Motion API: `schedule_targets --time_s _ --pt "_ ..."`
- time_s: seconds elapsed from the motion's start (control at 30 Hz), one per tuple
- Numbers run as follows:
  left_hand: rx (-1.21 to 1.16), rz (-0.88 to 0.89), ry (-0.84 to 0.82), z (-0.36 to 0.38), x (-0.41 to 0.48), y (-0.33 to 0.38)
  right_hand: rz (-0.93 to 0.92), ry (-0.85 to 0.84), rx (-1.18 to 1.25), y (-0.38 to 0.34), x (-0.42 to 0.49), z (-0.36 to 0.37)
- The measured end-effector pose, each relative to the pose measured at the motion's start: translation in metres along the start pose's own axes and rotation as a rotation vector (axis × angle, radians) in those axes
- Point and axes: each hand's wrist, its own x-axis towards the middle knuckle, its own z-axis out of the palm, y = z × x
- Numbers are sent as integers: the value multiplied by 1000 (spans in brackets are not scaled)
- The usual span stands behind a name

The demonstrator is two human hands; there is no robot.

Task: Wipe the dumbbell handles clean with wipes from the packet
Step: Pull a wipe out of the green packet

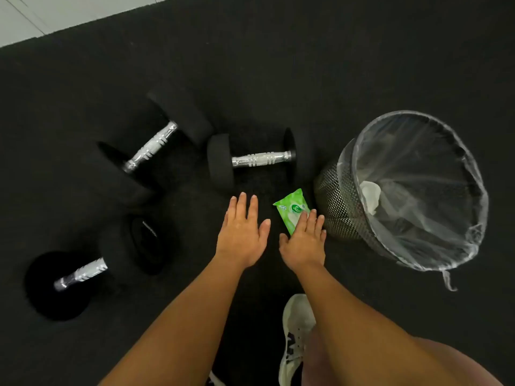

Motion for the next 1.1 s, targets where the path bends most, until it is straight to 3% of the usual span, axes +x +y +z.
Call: schedule_targets --time_s 0.43,1.1 --pt "17 171 -92 64 36 6 41 67 93 20 39 43" --pt "18 296 -209 101 78 -3 -101 183 96 37 73 82"
